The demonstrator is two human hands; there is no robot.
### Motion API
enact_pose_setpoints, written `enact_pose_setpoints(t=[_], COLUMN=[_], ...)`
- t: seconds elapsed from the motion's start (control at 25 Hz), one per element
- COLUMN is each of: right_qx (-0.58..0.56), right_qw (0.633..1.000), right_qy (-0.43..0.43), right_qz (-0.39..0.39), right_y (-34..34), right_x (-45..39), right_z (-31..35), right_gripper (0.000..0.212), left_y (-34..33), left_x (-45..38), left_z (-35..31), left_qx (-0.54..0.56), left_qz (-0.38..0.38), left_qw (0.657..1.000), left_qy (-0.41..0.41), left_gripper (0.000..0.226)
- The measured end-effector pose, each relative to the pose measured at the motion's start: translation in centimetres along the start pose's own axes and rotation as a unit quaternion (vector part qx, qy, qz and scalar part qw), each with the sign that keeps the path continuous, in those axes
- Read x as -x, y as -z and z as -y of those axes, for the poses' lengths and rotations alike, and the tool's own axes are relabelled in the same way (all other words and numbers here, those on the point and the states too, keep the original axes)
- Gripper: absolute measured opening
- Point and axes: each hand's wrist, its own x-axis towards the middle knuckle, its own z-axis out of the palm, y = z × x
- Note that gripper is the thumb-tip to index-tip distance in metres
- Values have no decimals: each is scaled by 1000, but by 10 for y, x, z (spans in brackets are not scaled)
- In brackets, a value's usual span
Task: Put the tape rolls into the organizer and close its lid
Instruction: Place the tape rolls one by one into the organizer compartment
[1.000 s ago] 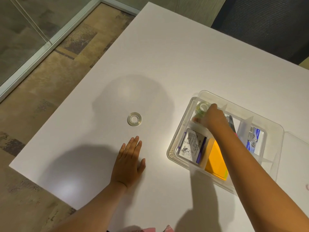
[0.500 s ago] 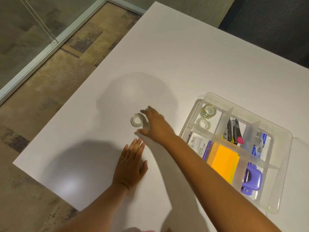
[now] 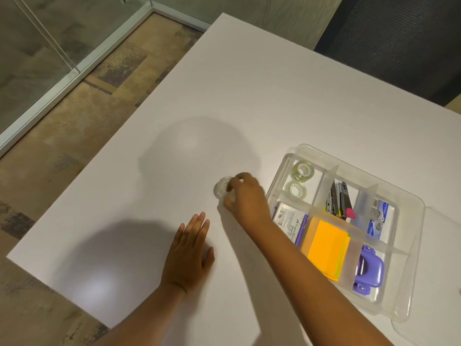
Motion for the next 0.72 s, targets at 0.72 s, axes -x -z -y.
enact_pose_setpoints(t=[0.72], right_qx=[-76], right_qw=[932], right_qy=[-352], right_qz=[26], right_y=[68], right_x=[-2], right_z=[-101], right_gripper=[53], left_y=[-1], left_x=[1], left_z=[1], left_qx=[11], left_qz=[-4], left_qw=[1000], left_qy=[2], left_gripper=[52])
